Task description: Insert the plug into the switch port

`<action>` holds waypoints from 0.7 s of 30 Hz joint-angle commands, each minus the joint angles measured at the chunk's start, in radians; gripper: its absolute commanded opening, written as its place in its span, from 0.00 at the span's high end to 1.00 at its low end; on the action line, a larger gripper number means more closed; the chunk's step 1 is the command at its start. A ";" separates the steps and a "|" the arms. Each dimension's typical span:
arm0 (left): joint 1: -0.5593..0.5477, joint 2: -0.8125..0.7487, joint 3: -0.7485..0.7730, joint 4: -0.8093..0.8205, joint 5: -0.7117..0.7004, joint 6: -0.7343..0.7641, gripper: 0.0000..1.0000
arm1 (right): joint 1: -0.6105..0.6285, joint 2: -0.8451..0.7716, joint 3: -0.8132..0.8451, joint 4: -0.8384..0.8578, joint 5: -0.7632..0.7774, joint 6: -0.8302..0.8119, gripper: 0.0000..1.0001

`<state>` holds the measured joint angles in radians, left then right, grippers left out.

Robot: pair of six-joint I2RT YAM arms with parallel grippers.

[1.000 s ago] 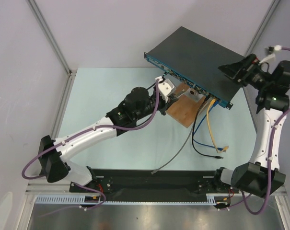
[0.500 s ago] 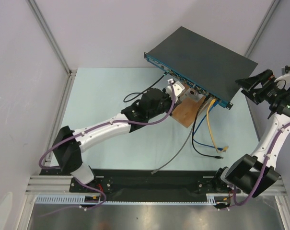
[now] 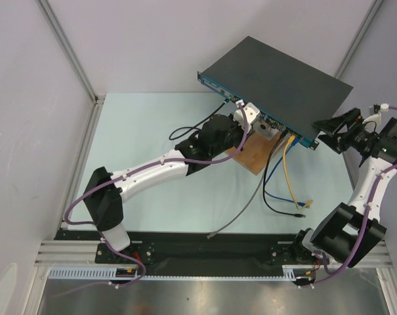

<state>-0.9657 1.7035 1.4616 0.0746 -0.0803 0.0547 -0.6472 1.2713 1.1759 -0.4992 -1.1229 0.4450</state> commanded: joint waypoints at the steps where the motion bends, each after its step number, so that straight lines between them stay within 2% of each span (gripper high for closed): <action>1: -0.005 0.016 0.062 0.030 -0.033 -0.026 1.00 | 0.023 0.005 -0.027 0.142 -0.058 0.086 0.11; 3: -0.005 0.022 0.074 0.028 -0.036 -0.027 1.00 | 0.030 0.010 -0.032 0.157 -0.063 0.100 0.14; 13: -0.005 0.039 0.111 0.008 -0.099 -0.042 1.00 | 0.037 0.025 -0.045 0.198 -0.080 0.123 0.68; 16: -0.004 0.041 0.114 0.005 -0.113 -0.042 1.00 | 0.041 0.026 -0.044 0.200 -0.083 0.121 0.79; 21: -0.001 0.048 0.124 -0.013 -0.128 -0.049 1.00 | 0.044 0.030 -0.042 0.205 -0.086 0.123 0.91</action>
<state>-0.9661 1.7432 1.5330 0.0536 -0.1795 0.0273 -0.6231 1.2934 1.1267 -0.3664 -1.1976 0.5953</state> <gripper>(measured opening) 0.058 0.599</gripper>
